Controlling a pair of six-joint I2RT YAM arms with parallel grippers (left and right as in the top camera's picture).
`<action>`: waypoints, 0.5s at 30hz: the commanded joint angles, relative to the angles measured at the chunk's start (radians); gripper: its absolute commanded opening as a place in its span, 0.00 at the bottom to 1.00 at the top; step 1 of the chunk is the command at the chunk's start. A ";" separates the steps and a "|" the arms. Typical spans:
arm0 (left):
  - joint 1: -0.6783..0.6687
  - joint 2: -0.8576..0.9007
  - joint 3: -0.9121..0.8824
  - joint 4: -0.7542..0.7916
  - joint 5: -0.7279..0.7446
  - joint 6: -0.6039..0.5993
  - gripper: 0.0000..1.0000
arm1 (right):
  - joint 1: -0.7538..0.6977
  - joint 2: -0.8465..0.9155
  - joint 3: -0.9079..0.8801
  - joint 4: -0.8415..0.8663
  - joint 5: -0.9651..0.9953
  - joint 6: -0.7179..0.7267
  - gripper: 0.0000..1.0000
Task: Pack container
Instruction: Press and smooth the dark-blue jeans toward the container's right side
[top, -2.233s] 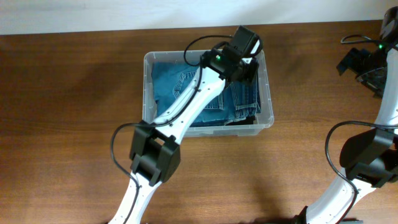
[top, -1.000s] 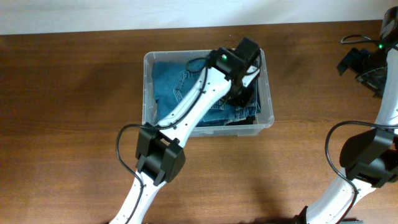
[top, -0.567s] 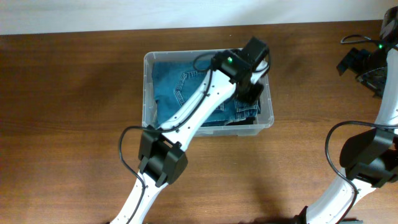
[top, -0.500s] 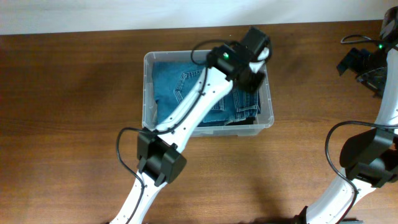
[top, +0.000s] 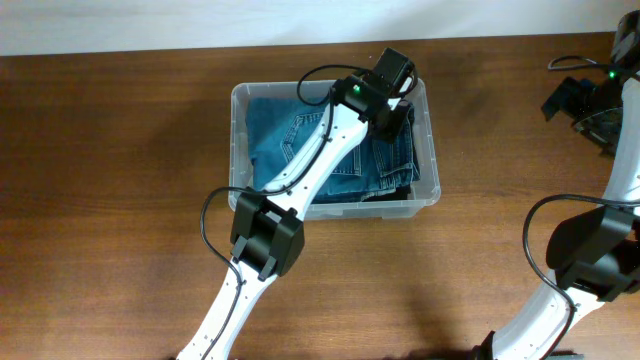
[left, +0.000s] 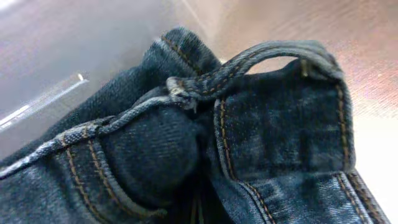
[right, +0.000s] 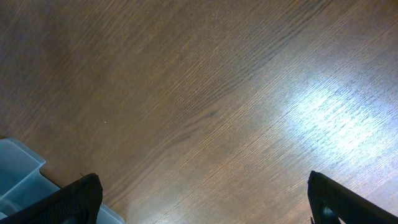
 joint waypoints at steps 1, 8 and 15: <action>-0.003 0.038 0.005 0.013 -0.014 -0.001 0.01 | -0.003 0.002 -0.003 0.000 0.013 0.012 0.98; 0.001 -0.041 0.120 -0.048 -0.095 0.010 0.01 | -0.003 0.002 -0.003 0.000 0.012 0.012 0.98; 0.016 -0.169 0.148 -0.154 -0.305 0.013 0.06 | -0.003 0.002 -0.003 0.000 0.013 0.012 0.98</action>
